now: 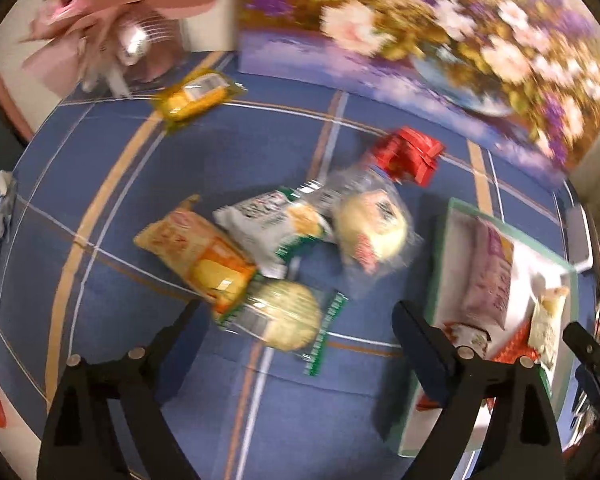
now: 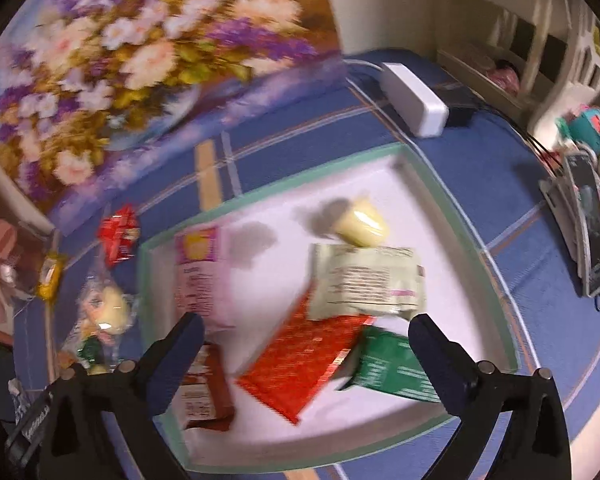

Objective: Organize snacks
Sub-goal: 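Move both tools back over the remaining snacks on the table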

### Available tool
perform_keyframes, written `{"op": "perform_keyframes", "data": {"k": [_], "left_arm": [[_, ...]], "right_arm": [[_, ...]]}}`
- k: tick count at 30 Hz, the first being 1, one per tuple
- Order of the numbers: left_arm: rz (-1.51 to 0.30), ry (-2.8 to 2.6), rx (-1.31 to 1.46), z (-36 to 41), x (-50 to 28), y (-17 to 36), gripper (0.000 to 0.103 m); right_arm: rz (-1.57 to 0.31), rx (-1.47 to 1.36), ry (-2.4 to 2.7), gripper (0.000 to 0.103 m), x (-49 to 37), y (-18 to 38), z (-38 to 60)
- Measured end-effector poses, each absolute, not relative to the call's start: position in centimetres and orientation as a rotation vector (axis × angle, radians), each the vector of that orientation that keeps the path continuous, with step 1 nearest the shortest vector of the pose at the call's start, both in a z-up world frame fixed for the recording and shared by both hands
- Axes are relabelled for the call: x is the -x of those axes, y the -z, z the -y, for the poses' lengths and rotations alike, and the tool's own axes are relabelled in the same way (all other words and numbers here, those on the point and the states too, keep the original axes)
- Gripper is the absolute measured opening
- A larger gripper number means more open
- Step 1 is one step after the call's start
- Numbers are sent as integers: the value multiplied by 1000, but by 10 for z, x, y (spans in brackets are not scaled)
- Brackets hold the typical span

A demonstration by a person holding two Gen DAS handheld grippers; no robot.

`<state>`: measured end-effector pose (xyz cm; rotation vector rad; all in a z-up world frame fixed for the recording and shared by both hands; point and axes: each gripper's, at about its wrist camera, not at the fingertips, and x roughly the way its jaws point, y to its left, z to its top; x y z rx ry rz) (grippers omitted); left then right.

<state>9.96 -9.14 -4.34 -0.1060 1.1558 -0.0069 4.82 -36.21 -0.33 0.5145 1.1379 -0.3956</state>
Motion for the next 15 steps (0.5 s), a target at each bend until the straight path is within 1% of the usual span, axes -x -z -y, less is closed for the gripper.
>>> {"op": "perform_keyframes", "data": {"k": [8,15], "left_arm": [[-1078,-58,175,48,-100,30,93],[-1038,-72,171,34,-104,24,93]], "right_arm": [[-1108,-447,307,103,-61,-4,323],[-1074,-384,267,103,-66,-11,297]]}}
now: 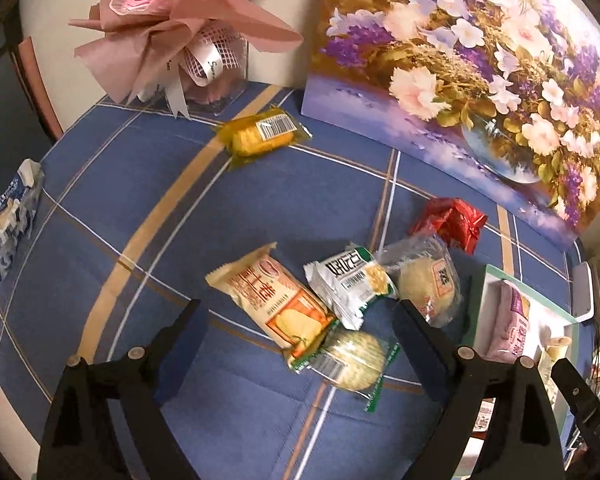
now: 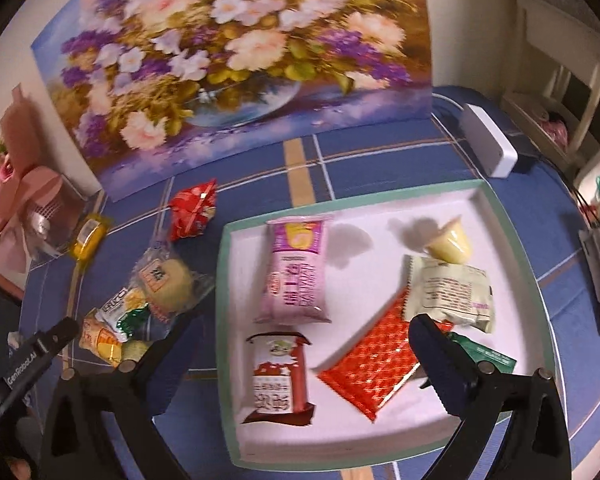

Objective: Organize snacks
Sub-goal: 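Move both tools back over the remaining snacks on the table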

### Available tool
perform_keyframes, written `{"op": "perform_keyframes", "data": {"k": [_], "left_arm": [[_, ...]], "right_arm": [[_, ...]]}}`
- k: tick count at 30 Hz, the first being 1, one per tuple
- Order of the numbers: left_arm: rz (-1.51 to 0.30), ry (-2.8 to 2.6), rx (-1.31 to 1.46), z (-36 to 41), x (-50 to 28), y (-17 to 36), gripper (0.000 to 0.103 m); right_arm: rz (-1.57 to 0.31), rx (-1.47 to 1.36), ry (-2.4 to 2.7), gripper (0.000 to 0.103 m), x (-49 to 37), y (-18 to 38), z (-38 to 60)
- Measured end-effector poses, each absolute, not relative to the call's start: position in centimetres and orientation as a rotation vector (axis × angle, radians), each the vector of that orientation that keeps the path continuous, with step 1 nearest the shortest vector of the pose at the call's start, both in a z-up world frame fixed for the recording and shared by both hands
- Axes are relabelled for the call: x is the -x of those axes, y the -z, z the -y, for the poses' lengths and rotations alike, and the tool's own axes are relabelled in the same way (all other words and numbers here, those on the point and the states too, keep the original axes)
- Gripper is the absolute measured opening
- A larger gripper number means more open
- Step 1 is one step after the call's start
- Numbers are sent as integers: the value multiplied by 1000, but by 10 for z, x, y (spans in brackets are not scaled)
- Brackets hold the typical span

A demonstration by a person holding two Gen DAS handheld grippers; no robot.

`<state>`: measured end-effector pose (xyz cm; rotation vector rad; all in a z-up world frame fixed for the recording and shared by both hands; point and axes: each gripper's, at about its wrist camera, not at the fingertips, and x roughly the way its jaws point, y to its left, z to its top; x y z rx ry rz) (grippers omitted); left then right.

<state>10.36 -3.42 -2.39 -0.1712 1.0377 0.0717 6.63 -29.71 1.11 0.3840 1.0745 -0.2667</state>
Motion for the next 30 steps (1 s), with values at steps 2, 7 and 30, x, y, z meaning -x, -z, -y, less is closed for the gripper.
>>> {"op": "perform_keyframes", "data": {"k": [2,7,30], "left_arm": [[-1039,-61,171,31,-106,23,93],[-1067,-45,167,21,-110,22,93],[-1253,-39,308,-35,-144,69,93]], "right_arm": [[-1079,-383,252,103,-68,-13,292],[-1086,-395,199,103,-77,-18,276],[-1365,-315,21,103,-136,46,152]]}}
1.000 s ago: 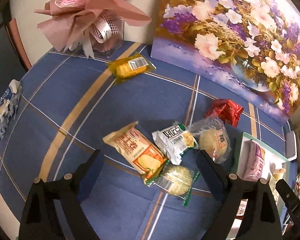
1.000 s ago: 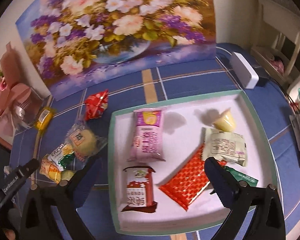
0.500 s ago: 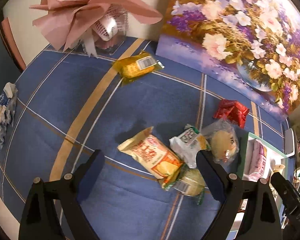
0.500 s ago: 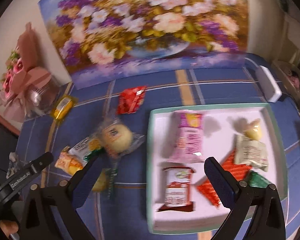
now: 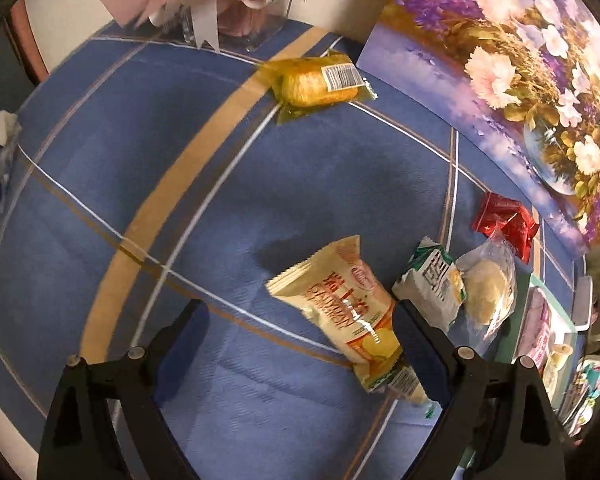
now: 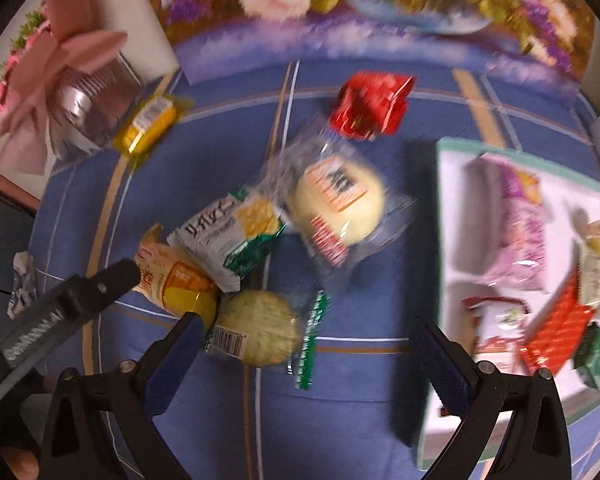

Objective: Organize snacks
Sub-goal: 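Move both tools back over the remaining snacks on the table, then grasp the yellow Swiss roll packet with the left tool while the right tool grasps the round biscuit packet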

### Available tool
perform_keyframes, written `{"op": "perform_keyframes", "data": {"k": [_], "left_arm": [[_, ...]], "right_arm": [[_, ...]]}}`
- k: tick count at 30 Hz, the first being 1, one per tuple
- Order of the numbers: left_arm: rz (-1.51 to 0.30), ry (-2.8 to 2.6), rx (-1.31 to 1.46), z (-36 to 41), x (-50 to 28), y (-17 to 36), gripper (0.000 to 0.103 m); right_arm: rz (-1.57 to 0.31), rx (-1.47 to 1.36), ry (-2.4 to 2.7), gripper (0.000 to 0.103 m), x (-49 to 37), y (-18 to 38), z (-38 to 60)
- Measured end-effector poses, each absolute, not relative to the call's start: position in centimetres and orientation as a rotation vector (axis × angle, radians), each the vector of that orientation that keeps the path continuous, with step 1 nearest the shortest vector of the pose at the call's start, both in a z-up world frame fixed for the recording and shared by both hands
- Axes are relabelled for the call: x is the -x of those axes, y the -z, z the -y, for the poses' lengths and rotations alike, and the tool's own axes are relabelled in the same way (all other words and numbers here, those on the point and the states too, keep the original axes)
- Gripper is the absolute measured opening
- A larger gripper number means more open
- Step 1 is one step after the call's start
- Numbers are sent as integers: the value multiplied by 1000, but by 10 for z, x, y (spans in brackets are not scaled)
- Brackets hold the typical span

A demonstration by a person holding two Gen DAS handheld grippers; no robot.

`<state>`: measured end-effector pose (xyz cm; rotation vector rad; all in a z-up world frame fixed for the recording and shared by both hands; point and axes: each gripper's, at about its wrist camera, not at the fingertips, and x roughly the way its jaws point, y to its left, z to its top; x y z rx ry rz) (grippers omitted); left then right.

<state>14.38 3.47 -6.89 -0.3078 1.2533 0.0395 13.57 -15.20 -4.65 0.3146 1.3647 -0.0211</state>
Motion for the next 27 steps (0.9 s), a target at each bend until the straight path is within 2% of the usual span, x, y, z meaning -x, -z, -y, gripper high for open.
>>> {"op": "perform_keyframes", "data": {"k": [15,27], "left_arm": [[-1323,-9,289,-5,-164,108,93],[-1316,-33,275,3,-166,111,93]], "right_arm": [[-1413,-259,41,103,-152,81,128],[-1399,-228,43,103,-139,88,130]]}}
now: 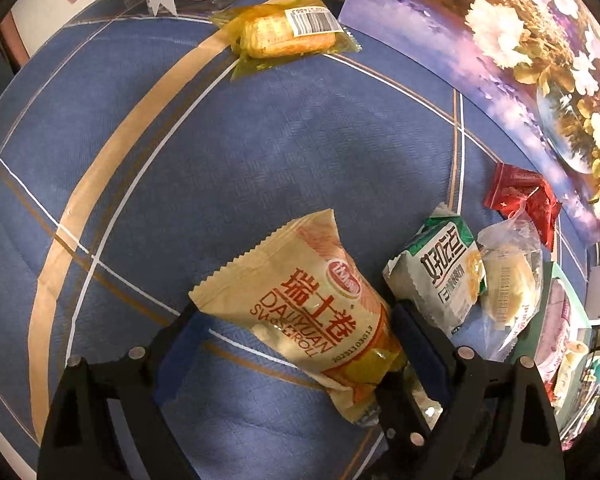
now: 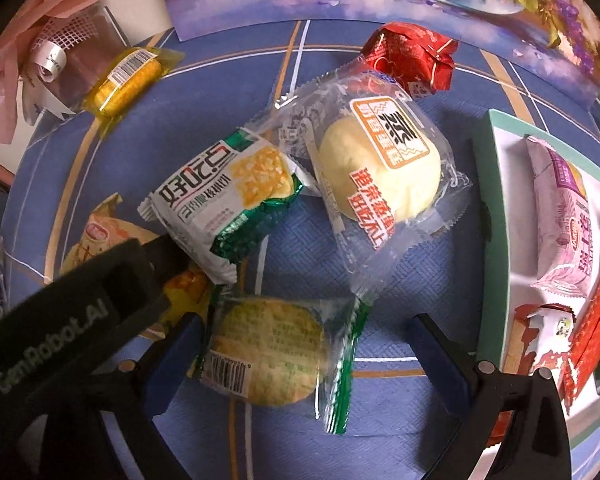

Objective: Organize snacks
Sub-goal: 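Grasp the yellow Swiss roll packet with the left tool while the right tool grasps the round biscuit packet, then carry both packets into the white tray and open both tools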

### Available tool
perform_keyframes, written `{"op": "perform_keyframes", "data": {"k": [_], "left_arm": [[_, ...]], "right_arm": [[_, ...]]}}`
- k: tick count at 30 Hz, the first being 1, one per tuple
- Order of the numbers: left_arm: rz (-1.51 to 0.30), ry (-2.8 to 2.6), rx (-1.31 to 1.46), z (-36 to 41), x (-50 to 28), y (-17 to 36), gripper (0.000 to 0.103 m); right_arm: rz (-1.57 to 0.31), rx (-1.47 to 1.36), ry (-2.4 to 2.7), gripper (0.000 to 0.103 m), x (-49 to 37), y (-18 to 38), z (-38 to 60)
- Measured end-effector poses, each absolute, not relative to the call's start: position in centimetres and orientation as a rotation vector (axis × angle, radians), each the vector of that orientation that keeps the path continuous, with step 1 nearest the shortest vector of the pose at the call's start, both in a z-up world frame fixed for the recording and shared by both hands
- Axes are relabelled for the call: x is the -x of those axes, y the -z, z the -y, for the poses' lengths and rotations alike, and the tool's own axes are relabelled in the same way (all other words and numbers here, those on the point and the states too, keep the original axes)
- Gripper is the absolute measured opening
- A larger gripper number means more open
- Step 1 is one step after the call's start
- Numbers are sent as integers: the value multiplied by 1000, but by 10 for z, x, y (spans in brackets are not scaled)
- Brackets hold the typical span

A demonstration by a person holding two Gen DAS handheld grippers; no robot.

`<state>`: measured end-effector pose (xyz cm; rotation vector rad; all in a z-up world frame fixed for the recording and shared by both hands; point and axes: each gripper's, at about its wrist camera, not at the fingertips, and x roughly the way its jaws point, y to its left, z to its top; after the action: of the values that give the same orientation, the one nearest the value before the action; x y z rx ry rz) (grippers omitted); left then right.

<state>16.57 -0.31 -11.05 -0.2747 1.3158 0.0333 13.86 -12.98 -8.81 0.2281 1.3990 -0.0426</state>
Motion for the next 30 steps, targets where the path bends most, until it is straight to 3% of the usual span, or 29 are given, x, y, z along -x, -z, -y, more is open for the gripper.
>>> {"op": "perform_keyframes", "data": {"k": [4,6,9,12,15,19,30], "left_arm": [[-1314,-30,273,2,-164,109,85],[-1312,-18,280,4,-164,108,72],[-1315,3,284,6,-164,106,63],[-1315,17,298,7,-163,105,54],[-1316,28,314,6,-159,103,46],[-1317,18,301,6,-157,101,44],[-1283,0,305,-11,-137,75,41]], "right_arm": [[-1403,-233,60,103,-134,91,142],[-1399,-239,62,102,-131,90,146],[-1390,-230,56,99,-127,89,147],[-1380,-228,56,91,-124,86,149],[-1358,-246,49,73,-121,80,154],[-1350,-285,25,61,-118,77,161],[-1295,-330,-23,58,-101,31,166]]}}
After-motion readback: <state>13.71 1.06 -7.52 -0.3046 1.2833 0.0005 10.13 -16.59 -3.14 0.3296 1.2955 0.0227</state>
